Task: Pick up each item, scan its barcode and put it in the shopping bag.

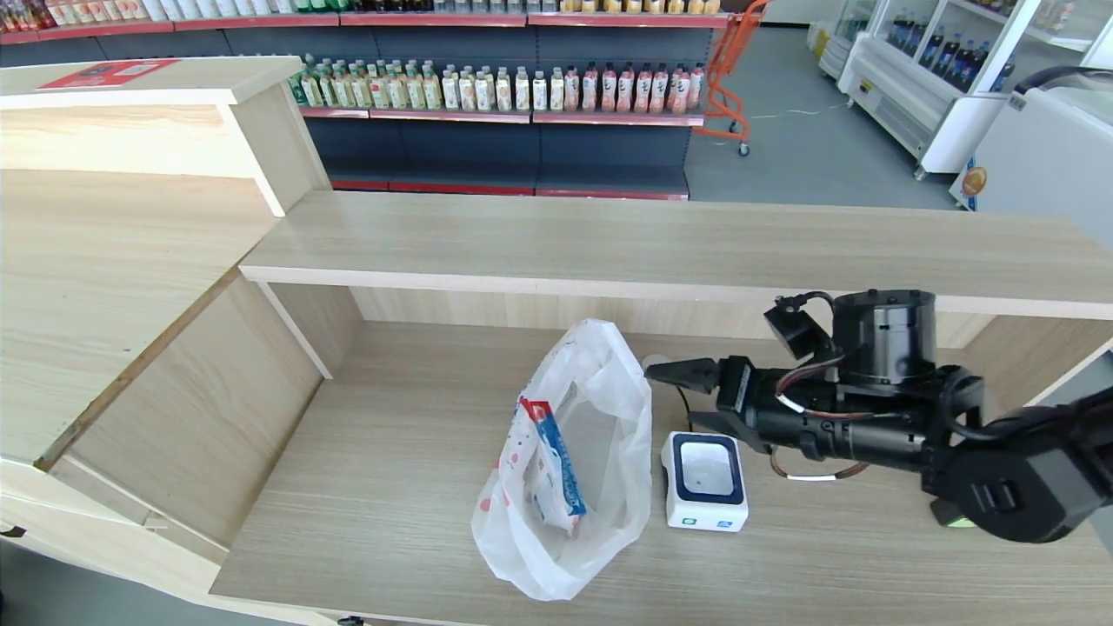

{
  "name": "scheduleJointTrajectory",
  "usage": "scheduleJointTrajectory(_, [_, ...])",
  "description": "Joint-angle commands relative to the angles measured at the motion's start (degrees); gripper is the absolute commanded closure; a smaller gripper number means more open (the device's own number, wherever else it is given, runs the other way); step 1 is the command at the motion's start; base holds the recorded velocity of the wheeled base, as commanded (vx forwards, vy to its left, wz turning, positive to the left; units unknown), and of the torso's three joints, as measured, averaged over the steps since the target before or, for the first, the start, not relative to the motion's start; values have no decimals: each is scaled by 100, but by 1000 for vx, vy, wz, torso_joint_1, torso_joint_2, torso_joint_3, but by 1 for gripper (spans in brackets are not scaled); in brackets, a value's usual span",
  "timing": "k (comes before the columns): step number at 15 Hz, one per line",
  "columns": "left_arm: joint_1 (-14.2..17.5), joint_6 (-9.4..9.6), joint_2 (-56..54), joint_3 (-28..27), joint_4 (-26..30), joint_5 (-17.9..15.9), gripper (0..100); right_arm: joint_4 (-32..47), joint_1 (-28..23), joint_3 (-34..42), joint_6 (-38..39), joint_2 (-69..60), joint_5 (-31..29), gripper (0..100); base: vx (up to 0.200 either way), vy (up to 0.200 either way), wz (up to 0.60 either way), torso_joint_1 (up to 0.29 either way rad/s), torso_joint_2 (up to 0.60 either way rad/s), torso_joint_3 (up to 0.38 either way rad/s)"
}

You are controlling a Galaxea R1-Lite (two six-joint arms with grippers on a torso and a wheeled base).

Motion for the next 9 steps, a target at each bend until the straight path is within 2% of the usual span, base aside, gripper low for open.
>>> scheduleJointTrajectory(1, [0,-2,-2,1,-4,-1,0,2616,-1352,424,-1920,-2252,38,0,0,0,0,0,0,0])
scheduleJointTrajectory(2, [0,-2,-2,1,-4,-1,0,3768,-1809,397,-2791,-2797,-235,0,0,0,0,0,0,0])
scheduleJointTrajectory(3, [0,-2,-2,1,-4,-1,0,4471,-2081,406,-3265,-3167,-709,0,0,0,0,0,0,0])
scheduleJointTrajectory(5, [0,-2,-2,1,5,-1,0,5033,-2477,485,-3617,-3536,-1245,0,0,0,0,0,0,0])
scheduleJointTrajectory(8, [0,-2,-2,1,-4,-1,0,5121,-3083,863,-4197,-3571,-1931,0,0,0,0,0,0,0])
scheduleJointTrajectory(9, [0,-2,-2,1,-4,-1,0,5104,-3145,881,-4179,-3527,-1931,0,0,0,0,0,0,0])
